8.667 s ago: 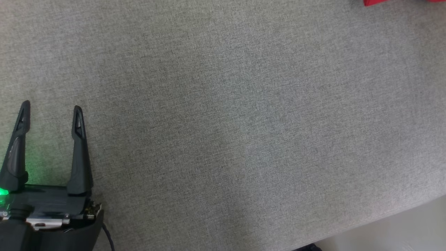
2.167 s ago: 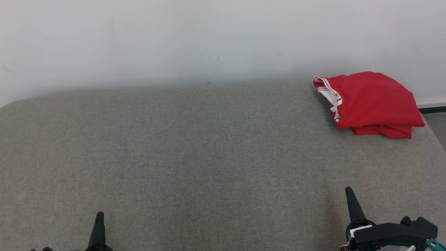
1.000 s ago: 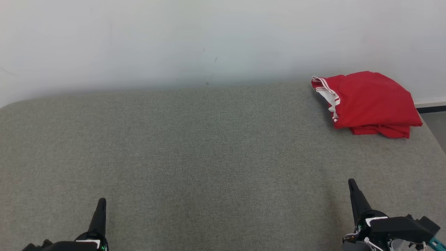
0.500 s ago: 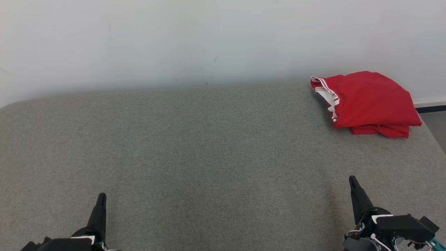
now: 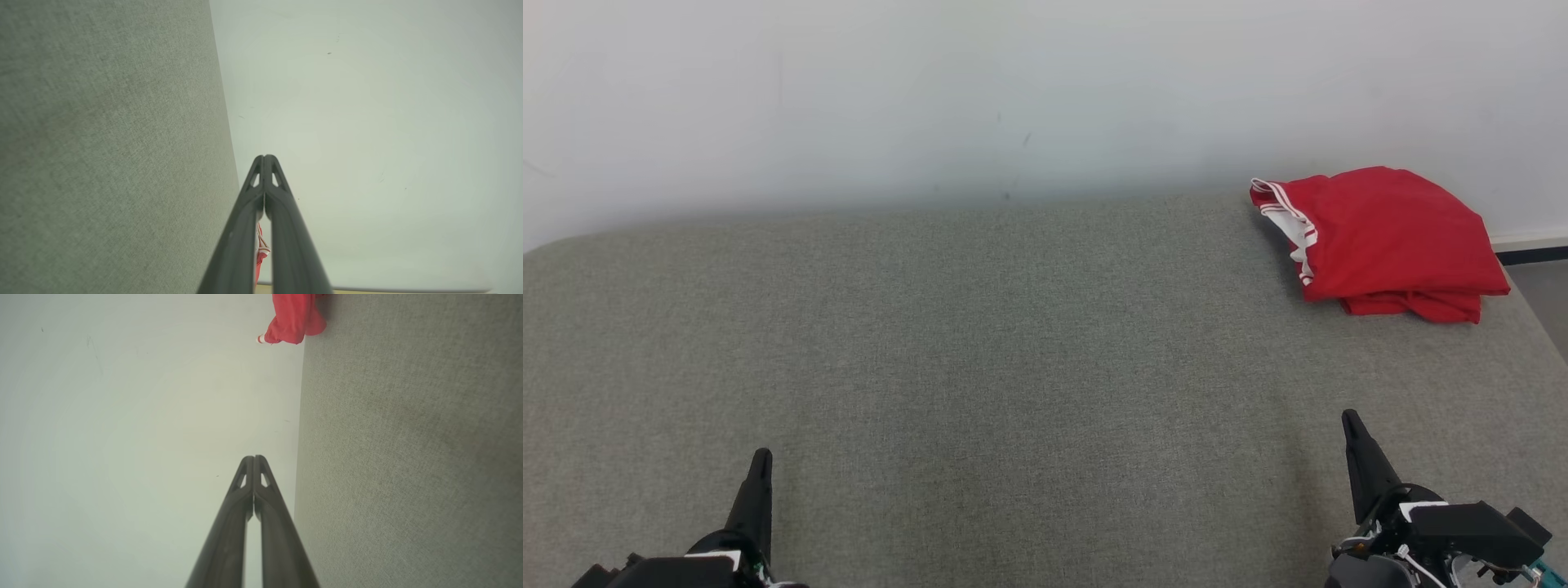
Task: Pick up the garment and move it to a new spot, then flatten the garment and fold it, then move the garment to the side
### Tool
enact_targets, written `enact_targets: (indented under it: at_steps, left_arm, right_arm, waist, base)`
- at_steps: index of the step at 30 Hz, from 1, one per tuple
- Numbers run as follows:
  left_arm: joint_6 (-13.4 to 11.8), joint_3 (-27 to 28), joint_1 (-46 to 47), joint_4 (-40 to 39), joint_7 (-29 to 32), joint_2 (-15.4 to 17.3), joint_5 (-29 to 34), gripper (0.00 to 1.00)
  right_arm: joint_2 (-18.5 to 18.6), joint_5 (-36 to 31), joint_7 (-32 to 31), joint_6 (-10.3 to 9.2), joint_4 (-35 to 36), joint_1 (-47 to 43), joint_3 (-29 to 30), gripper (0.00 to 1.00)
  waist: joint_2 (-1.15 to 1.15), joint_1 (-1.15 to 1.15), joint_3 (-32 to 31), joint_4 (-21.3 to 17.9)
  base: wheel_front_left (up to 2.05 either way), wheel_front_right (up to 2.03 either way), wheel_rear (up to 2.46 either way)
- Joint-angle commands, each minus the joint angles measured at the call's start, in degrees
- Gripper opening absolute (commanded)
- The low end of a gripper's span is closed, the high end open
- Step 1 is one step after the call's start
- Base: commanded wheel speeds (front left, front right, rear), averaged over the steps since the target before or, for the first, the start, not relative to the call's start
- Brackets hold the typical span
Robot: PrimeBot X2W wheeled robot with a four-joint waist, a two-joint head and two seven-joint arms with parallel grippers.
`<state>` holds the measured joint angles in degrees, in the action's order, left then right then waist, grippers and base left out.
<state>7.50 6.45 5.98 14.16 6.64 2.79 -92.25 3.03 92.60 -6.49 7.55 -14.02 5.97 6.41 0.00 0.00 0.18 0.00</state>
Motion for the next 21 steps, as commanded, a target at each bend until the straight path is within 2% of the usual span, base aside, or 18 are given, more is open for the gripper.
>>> enact_targets:
  at_steps: [1, 21]
  left_arm:
    - [0.07, 0.19, 0.6, -0.15, 0.02, 0.18, -0.32, 0.0]
    - [0.07, 0.19, 0.59, -0.15, 0.01, 0.18, -0.31, 0.0]
  right_arm:
    - [-0.02, -0.13, -0.08, -0.12, 0.07, 0.46, 0.06, 0.0]
    - [-0.07, -0.21, -0.12, -0.12, 0.07, 0.46, 0.12, 0.0]
  waist:
    - [0.0, 0.0, 0.0, 0.0]
    - [0.0, 0.0, 0.0, 0.0]
  base:
    - [0.0, 0.0, 0.0]
    - [0.0, 0.0, 0.0]
